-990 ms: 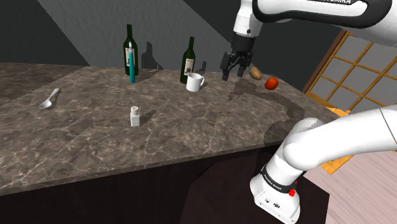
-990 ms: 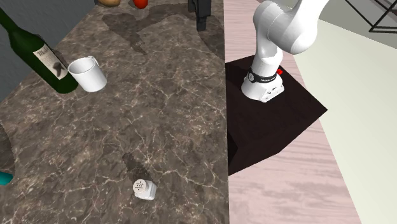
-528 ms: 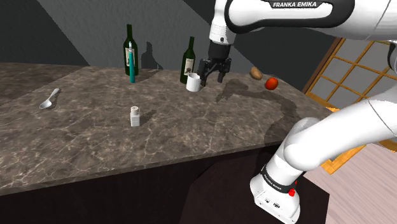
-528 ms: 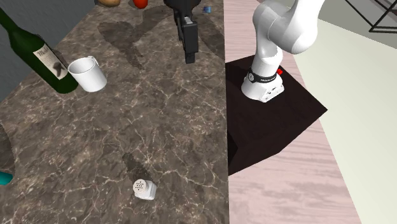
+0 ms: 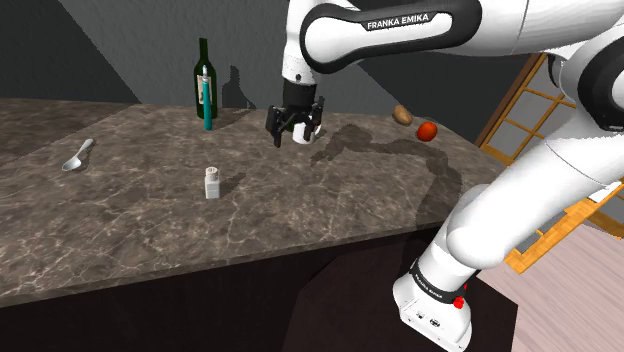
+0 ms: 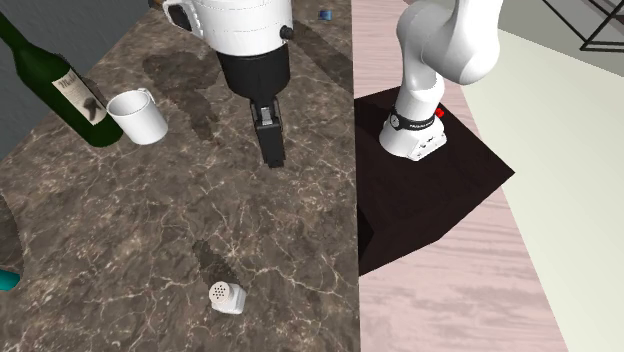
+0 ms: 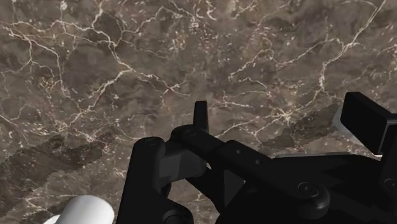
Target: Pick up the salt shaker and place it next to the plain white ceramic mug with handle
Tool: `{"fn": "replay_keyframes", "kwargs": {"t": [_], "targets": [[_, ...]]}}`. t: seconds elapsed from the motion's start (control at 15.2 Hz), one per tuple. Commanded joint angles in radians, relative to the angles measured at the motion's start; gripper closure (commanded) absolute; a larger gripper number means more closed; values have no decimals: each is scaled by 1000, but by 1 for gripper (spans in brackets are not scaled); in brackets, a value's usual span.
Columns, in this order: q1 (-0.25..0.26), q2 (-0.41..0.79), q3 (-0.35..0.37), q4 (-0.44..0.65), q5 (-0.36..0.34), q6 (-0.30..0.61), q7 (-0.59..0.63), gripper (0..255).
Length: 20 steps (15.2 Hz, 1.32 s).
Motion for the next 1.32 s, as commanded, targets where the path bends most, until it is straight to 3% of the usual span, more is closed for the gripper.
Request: {"fn": "replay_keyframes", "kwargs": {"t": [0.0,0.53,0.99,1.25], "targets": [[7,64,22,38,-8,27,38,0],[49,358,82,258,-90,97,192,0],[127,636,87,535,-181,91,305,0],[131,656,83,520,-187,124,311,0]]}}
